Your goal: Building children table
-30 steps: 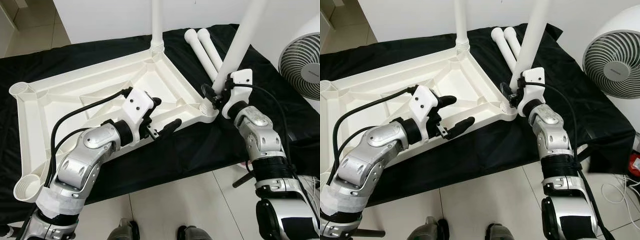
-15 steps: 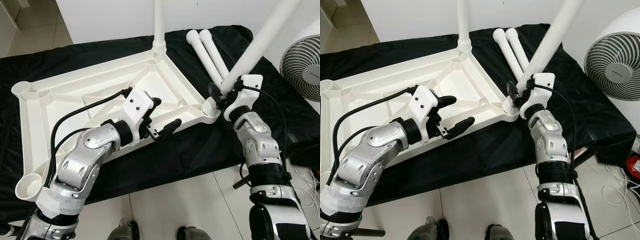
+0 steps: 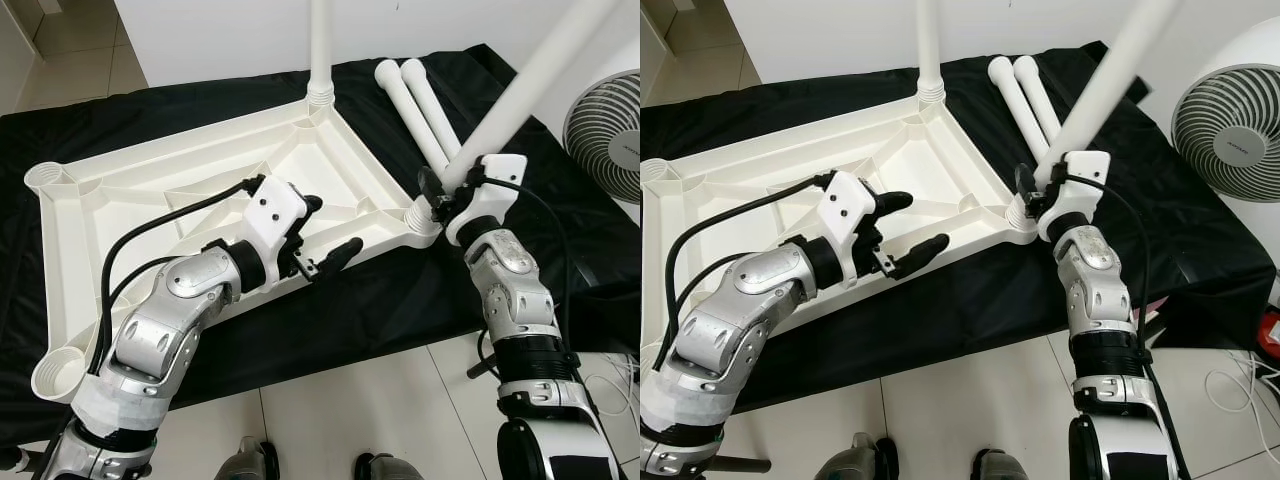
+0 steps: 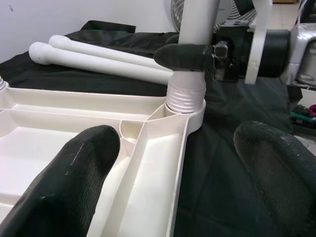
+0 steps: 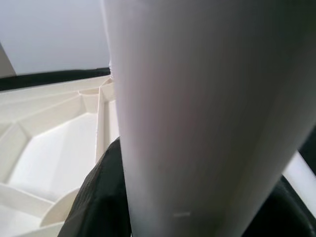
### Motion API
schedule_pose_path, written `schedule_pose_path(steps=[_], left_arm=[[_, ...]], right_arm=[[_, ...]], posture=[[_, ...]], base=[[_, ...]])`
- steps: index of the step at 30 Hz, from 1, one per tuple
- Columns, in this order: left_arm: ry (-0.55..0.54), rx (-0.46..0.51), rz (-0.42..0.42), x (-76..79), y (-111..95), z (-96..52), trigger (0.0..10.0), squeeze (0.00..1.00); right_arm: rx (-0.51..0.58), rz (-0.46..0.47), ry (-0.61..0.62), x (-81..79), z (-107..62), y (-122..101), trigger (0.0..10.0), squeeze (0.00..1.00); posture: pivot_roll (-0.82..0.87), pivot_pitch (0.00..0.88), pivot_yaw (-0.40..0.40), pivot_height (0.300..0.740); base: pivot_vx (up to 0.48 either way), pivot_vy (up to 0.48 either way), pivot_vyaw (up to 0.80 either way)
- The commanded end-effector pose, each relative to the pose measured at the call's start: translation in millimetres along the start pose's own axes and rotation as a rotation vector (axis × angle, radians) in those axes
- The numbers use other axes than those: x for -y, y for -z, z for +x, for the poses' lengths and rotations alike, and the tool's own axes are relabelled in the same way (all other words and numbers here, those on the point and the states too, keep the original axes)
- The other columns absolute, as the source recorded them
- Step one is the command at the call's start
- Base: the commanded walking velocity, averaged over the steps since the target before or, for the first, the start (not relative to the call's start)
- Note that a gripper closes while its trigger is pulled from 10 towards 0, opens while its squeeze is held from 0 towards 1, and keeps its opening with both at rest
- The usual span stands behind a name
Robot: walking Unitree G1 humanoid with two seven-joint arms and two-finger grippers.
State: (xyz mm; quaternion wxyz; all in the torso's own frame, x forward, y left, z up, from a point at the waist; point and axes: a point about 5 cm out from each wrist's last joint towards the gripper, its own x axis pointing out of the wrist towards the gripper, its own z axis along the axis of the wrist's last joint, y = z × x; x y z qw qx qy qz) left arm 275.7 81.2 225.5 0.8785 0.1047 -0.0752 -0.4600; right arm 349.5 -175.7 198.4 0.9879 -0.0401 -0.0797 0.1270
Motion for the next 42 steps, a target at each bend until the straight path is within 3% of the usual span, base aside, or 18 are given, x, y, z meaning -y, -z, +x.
schedule_pose_path(steps=[1, 2, 14, 20, 25, 27, 30, 37, 42], left_arm=[[-0.023, -0.002, 0.004, -1.5, 1, -2.1, 10.0, 0.0], [-0.028, -0.001, 0.002, -1.9, 1, -2.0, 10.0, 0.0], [-0.039, 0.002, 0.0, -3.8, 0, -2.7, 10.0, 0.0], [-0.042, 0.0, 0.001, -4.2, 0, -3.8, 10.0, 0.0], [-0.044, 0.0, 0.005, -5.3, -1, -4.4, 10.0, 0.0], [-0.045, 0.002, 0.008, -5.8, -1, -4.2, 10.0, 0.0], [-0.048, 0.003, 0.009, -6.3, -2, -3.6, 10.0, 0.0], [-0.054, 0.008, 0.007, -6.4, -2, -3.4, 10.0, 0.0], [-0.054, 0.01, 0.008, -6.8, -2, -3.1, 10.0, 0.0]], right_arm=[[-0.192, -0.026, -0.074, -10.7, -13.7, 42, 10.0, 0.0], [-0.182, -0.083, -0.148, -17.2, -15.8, 39, 10.0, 0.0], [-0.171, -0.139, -0.197, -18.1, -21.0, 39, 10.0, 0.0], [-0.199, -0.06, -0.171, -17.3, -24.3, 45, 10.0, 0.0], [-0.208, 0.012, -0.074, -5.1, -17.3, 43, 10.0, 0.0], [-0.141, -0.126, -0.147, -9.5, -16.0, 34, 10.0, 0.0], [-0.111, -0.166, -0.202, -15.7, -17.1, 31, 10.0, 0.0], [-0.152, -0.105, -0.226, -18.5, -19.3, 36, 10.0, 0.0], [-0.211, -0.01, -0.184, -10.4, -17.0, 42, 10.0, 0.0]], posture=[[-0.06, 0.144, 0.062, 0.74], [-0.06, 0.148, 0.061, 0.74], [-0.06, 0.153, 0.061, 0.74], [-0.05, 0.159, 0.064, 0.74], [-0.05, 0.16, 0.067, 0.74], [-0.05, 0.158, 0.066, 0.74], [-0.05, 0.156, 0.063, 0.74], [-0.05, 0.155, 0.057, 0.74], [-0.05, 0.154, 0.057, 0.74]], base=[[0.0, 0.0, 0.0], [0.0, 0.0, 0.0], [0.0, 0.0, 0.0], [0.0, 0.0, 0.0], [0.0, 0.0, 0.0], [0.0, 0.0, 0.0], [0.0, 0.0, 0.0], [0.0, 0.0, 0.0], [0.0, 0.0, 0.0]])
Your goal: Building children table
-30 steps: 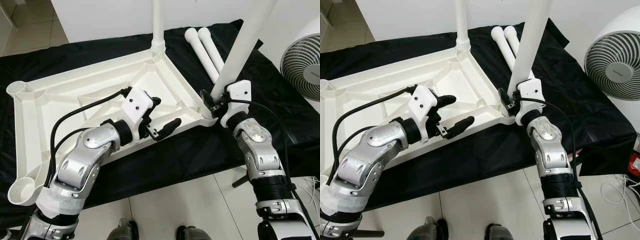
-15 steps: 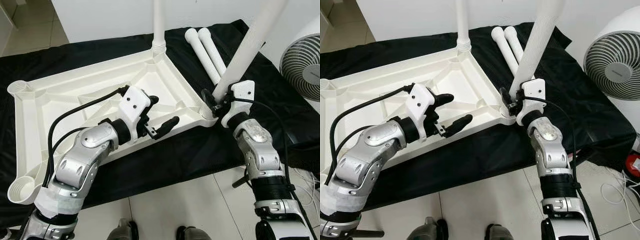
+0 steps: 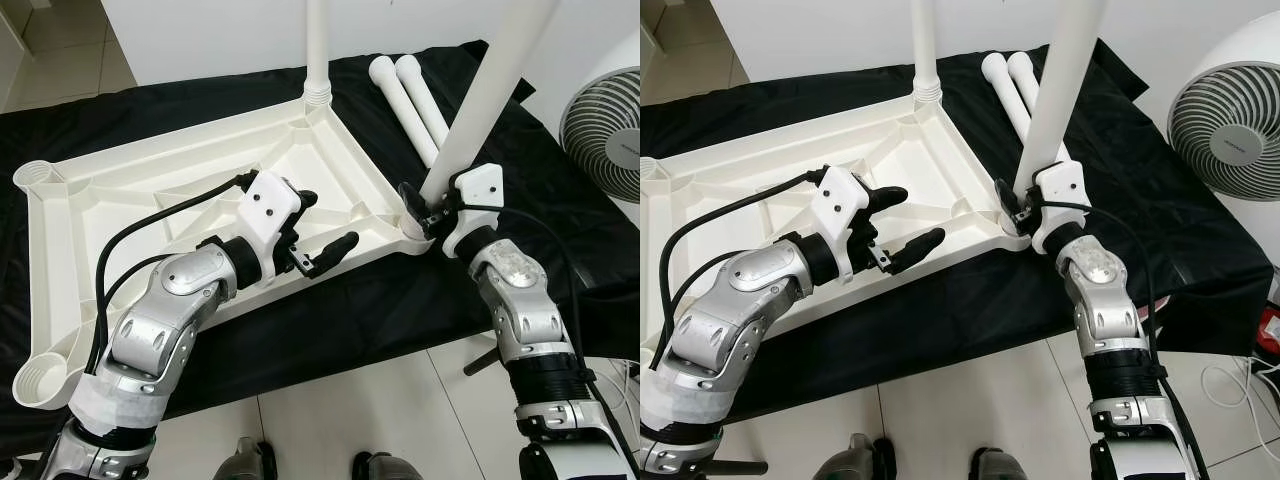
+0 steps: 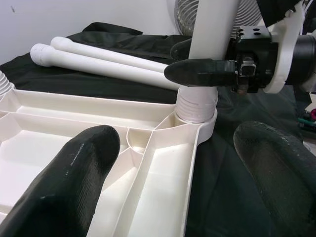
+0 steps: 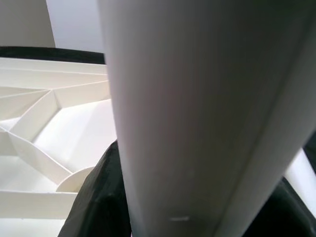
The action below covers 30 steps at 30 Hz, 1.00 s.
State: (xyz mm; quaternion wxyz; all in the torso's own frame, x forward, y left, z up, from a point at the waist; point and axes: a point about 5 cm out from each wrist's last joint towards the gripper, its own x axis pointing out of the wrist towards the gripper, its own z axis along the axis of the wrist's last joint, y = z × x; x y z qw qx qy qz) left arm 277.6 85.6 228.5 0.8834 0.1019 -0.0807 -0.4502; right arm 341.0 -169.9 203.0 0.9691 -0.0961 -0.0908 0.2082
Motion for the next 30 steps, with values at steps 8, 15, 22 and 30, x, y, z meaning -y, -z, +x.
schedule_pose_path(steps=[8, 15, 22, 30], left_arm=[[-0.023, 0.005, 0.009, -0.8, -1, 0.6, 10.0, 0.0], [-0.026, 0.009, 0.008, -0.9, -1, 1.3, 10.0, 0.0], [-0.03, 0.011, 0.008, -0.9, -1, 1.1, 10.0, 0.0], [-0.031, 0.011, 0.008, -1.1, 0, 2.0, 10.0, 0.0]], right_arm=[[-0.297, 0.214, 0.077, 7.3, -1.9, 51, 10.0, 0.0], [-0.319, 0.218, 0.057, 8.0, 3.9, 48, 10.0, 0.0], [-0.366, 0.219, 0.05, 6.9, 8.9, 49, 10.0, 0.0], [-0.357, 0.042, 0.004, 4.0, 18.3, 40, 10.0, 0.0]], posture=[[-0.06, 0.145, 0.057, 0.74], [-0.06, 0.136, 0.048, 0.74], [-0.06, 0.128, 0.044, 0.74], [-0.06, 0.126, 0.044, 0.74]], base=[[0.0, 0.0, 0.0], [0.0, 0.0, 0.0], [0.0, 0.0, 0.0], [0.0, 0.0, 0.0]])
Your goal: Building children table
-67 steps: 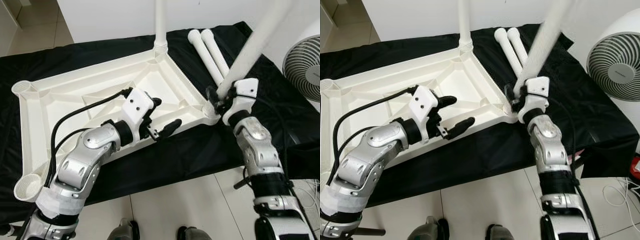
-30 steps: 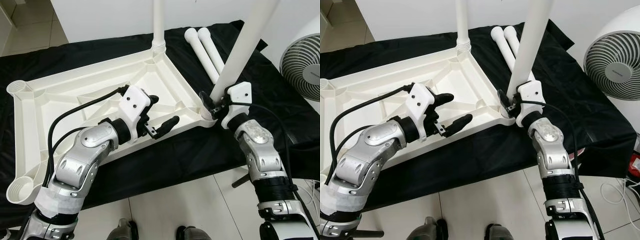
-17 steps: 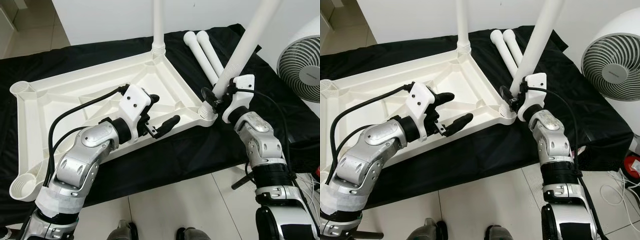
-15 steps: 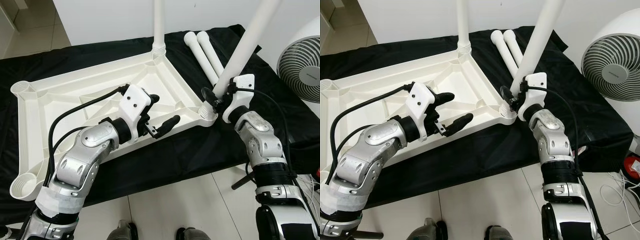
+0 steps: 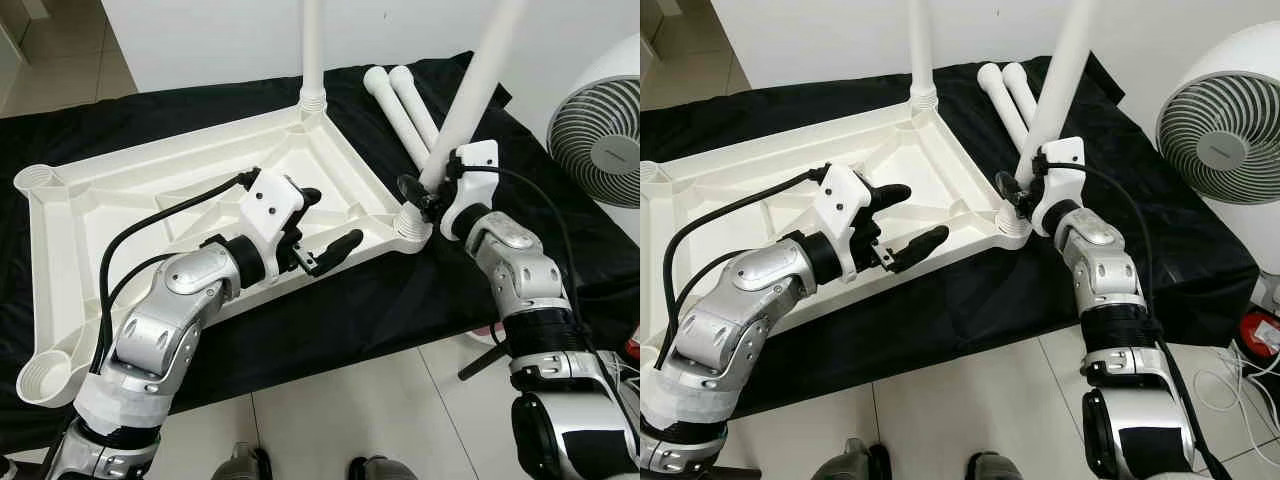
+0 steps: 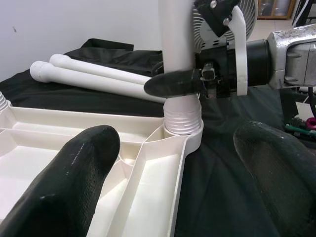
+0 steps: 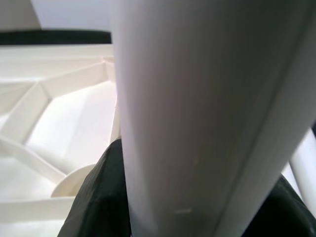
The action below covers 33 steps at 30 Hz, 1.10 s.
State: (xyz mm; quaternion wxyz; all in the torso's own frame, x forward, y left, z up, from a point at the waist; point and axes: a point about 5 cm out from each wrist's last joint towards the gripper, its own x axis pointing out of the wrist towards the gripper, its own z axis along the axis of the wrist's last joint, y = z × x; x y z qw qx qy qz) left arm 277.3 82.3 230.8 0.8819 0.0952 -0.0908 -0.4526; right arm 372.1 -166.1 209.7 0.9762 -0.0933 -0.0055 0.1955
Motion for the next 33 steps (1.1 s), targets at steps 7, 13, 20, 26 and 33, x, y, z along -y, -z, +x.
schedule_pose_path(steps=[7, 13, 20, 26, 33], left_arm=[[-0.044, -0.013, 0.011, -3.9, 2, -2.1, 10.0, 0.0], [-0.048, -0.012, 0.009, -4.6, 2, -2.0, 10.0, 0.0], [-0.04, -0.011, 0.007, -4.5, 2, -1.2, 10.0, 0.0], [-0.029, -0.012, 0.007, -4.0, 2, -0.1, 10.0, 0.0], [-0.027, -0.011, 0.007, -3.8, 2, 0.1, 10.0, 0.0]], right_arm=[[-0.187, -0.019, -0.019, -10.1, -11.8, 51, 10.0, 0.0], [-0.153, 0.051, 0.026, -11.2, -24.5, 65, 10.0, 0.0], [-0.125, 0.146, 0.157, -0.6, -38.0, 77, 10.0, 0.0], [-0.128, 0.186, 0.198, 3.3, -37.7, 77, 10.0, 0.0], [-0.132, 0.137, 0.159, 2.3, -26.4, 66, 10.0, 0.0]], posture=[[-0.06, 0.137, 0.04, 0.74], [-0.06, 0.14, 0.043, 0.74], [-0.07, 0.152, 0.055, 0.74], [-0.08, 0.153, 0.062, 0.74], [-0.07, 0.152, 0.062, 0.74]], base=[[0.0, 0.0, 0.0], [0.0, 0.0, 0.0], [0.0, 0.0, 0.0], [0.0, 0.0, 0.0], [0.0, 0.0, 0.0]])
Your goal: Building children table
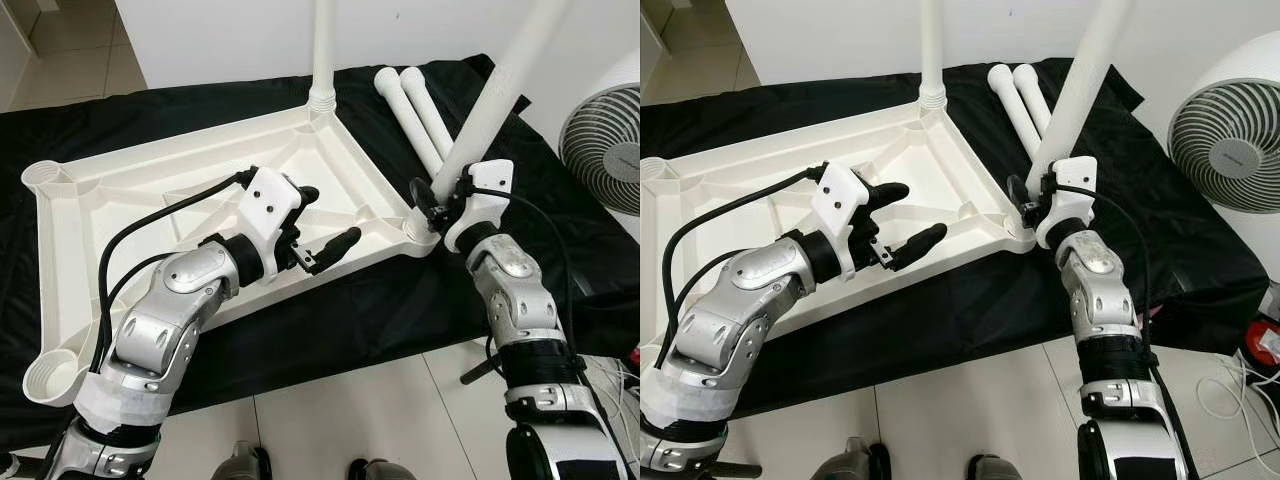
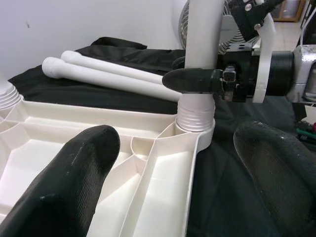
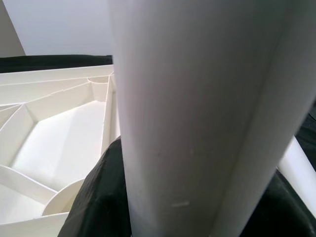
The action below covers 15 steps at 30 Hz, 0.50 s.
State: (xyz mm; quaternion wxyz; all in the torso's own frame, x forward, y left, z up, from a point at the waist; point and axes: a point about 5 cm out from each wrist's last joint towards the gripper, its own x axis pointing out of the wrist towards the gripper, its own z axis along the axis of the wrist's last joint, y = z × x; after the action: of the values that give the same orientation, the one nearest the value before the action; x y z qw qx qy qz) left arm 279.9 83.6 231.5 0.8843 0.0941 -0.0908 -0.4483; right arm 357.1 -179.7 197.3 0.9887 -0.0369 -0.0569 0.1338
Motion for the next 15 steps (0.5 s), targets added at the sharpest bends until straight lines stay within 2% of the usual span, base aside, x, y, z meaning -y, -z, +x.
schedule_pose_path(steps=[1, 9, 15], left_arm=[[-0.017, -0.011, 0.009, -0.9, 1.7, -0.4, 10.0, 0.0], [-0.025, -0.013, 0.007, -0.2, 2.2, -1.9, 10.0, 0.0], [-0.024, -0.012, 0.005, 0.4, 2.1, -1.8, 10.0, 0.0]], right_arm=[[-0.244, 0.027, 0.037, 4.1, -13.2, 50.6, 10.0, 0.0], [-0.244, 0.014, 0.027, -1.6, -14.9, 53.0, 10.0, 0.0], [-0.24, 0.051, 0.061, -4.7, -18.5, 55.1, 10.0, 0.0]], posture=[[-0.07, 0.152, 0.062, 0.74], [-0.06, 0.153, 0.053, 0.74], [-0.07, 0.151, 0.051, 0.74]], base=[[0.0, 0.0, 0.0], [0.0, 0.0, 0.0], [0.0, 0.0, 0.0]])
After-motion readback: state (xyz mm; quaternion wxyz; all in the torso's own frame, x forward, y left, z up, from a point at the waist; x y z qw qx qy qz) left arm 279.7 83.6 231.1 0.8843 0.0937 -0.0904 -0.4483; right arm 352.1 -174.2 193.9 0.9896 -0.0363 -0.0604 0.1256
